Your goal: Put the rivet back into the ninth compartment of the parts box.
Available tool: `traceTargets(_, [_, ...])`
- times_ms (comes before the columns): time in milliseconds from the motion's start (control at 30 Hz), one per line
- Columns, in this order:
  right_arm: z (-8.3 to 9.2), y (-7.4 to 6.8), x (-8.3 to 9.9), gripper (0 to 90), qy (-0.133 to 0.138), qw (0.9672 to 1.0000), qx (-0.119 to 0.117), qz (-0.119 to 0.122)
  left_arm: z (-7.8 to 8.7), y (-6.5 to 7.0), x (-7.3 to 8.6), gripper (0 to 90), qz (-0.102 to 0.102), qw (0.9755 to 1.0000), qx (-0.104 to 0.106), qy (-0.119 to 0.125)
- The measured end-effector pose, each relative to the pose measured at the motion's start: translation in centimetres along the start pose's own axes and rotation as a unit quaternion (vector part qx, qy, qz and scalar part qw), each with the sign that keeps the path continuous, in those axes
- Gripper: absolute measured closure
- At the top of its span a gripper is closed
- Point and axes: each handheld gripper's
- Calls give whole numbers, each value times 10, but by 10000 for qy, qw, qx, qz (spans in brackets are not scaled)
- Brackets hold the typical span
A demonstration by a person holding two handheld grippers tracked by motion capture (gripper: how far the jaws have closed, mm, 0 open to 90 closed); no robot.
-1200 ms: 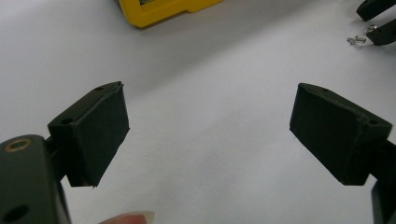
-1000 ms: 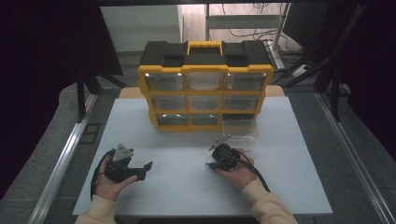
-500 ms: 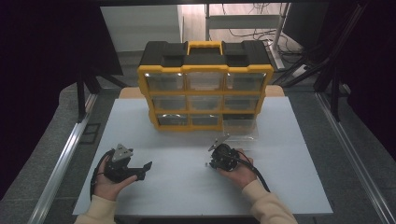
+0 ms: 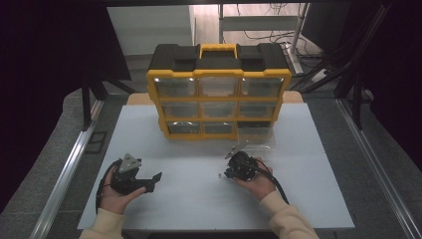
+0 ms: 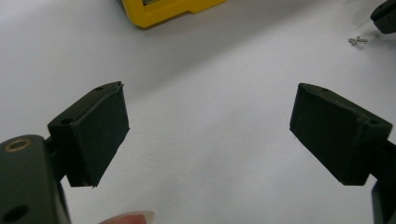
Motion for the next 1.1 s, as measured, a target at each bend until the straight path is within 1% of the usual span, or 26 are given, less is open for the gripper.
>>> traceTargets(200, [9,3,-1,830,140,9999,-5,-68,0,0,0,120,-2,10000,2,-2])
traceTargets(300, [13,5,-3,830,200,9998,-2,-78,-1,1,0,117,-42,10000,22,-6])
traceTargets(367, [20,8,-5,830,320,9994,-4,-137,-1,2,0,117,-47,10000,29,-14])
traceTargets(500, [26,10,-6,830,410,9990,12,-184,-1,1,0,117,-41,10000,22,-8])
traceTargets(733, [38,12,-11,830,553,9983,35,-183,0,0,0,117,-30,10000,4,-5])
traceTargets(767, [43,12,-12,830,613,9979,47,-200,0,0,0,117,-28,10000,2,-3])
traceTargets(833, [46,13,-13,831,654,9977,44,-197,0,0,0,117,-15,10000,2,4])
traceTargets(967, [59,15,-16,831,811,9963,116,-249,0,0,0,117,-19,10000,5,3])
traceTargets(1100, [66,17,-18,831,914,9953,146,-285,0,0,0,117,-17,10000,4,1])
Point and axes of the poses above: each handheld gripper's, and its own axes: z roughly backward along the jaws, x roughly out of its underside, y roughly to its right, and after that the axes turned 10 degrees about y, right-handed
